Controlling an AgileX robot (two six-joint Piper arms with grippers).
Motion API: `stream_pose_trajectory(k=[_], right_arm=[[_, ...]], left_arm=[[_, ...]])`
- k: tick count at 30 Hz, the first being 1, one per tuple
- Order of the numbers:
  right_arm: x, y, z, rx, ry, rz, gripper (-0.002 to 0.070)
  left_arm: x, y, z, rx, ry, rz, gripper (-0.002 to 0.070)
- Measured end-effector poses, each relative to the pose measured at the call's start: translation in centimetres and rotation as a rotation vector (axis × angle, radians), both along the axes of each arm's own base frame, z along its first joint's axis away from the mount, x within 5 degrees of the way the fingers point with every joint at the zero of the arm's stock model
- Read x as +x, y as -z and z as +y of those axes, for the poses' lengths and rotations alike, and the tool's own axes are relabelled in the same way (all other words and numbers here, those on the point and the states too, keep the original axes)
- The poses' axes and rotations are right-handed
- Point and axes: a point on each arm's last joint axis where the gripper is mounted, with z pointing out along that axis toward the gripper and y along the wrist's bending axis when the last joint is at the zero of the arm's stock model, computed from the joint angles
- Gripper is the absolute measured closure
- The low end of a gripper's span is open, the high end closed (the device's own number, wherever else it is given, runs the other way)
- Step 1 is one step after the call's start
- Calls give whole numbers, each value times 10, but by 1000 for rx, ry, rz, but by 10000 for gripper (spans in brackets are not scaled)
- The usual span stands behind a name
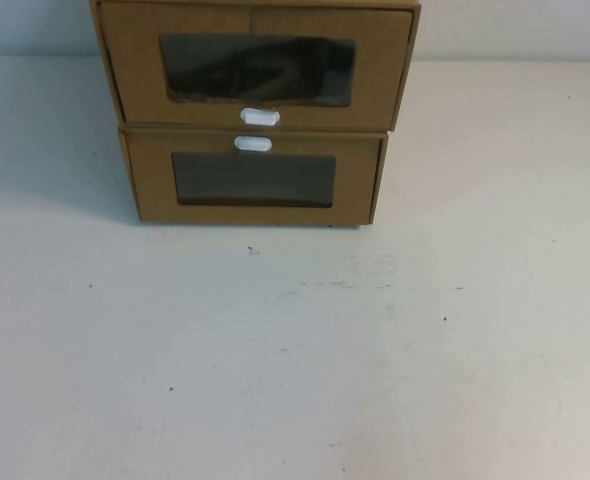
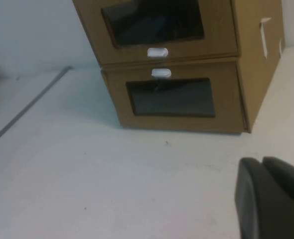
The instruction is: Close the shoe box
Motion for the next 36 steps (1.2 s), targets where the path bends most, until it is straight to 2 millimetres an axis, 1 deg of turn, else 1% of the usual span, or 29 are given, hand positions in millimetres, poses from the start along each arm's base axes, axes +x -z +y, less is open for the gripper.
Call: stream_pose_trajectory(k=[2,5,10,13,19,26,28,31,36], right_arm=[[3,13,2,20,-2,-28,687],[7,34,5,41,-6,-20,687],[10,66,8,48,-6,55,687],[10,79,8,43,-4,90,687],[9,85,8,20,-5,138,687],[7,96,7,-43,-7,236,687],[7,97,6,-80,-2,232,687],[10,95,0,-116,91,164,687],[15,82,-16,-87,352,16,687]], left_arm=[[4,14,-1,10,1,44,677],[8,35,-2,16,-3,97,677],[12,51,-1,15,-22,111,677],[14,60,-1,19,-24,132,677],[14,70,-2,32,-14,180,677],[13,72,-2,39,-4,205,677],[13,72,-2,39,-4,205,677],[13,72,-3,40,-4,206,677],[13,72,-3,40,-3,208,677]])
